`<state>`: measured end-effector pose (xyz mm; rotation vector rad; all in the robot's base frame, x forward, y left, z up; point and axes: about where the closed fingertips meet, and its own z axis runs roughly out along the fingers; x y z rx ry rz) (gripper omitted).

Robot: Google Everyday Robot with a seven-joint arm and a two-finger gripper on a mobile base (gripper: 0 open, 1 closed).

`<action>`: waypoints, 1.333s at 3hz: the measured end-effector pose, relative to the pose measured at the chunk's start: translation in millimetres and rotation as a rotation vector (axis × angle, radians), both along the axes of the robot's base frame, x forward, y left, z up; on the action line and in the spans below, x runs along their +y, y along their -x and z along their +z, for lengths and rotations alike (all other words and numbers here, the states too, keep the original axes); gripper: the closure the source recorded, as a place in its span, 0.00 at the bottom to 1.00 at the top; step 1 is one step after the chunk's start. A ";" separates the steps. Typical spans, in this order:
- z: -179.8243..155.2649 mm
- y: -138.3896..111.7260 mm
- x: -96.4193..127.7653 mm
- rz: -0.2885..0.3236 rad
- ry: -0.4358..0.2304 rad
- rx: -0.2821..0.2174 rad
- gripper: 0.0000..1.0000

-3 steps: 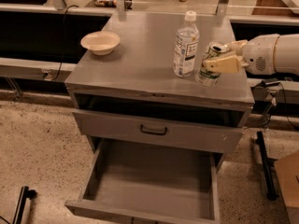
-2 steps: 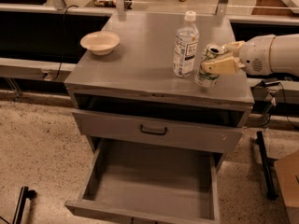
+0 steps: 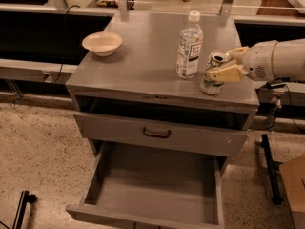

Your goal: Pick 7up can from middle drawer and place on counter

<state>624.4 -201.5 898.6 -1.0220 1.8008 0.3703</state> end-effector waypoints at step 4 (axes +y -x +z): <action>47.2 14.5 -25.5 0.080 -0.057 -0.093 0.00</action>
Offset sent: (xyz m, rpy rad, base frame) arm -0.0057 -0.0143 0.0246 0.0957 -0.0188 0.0441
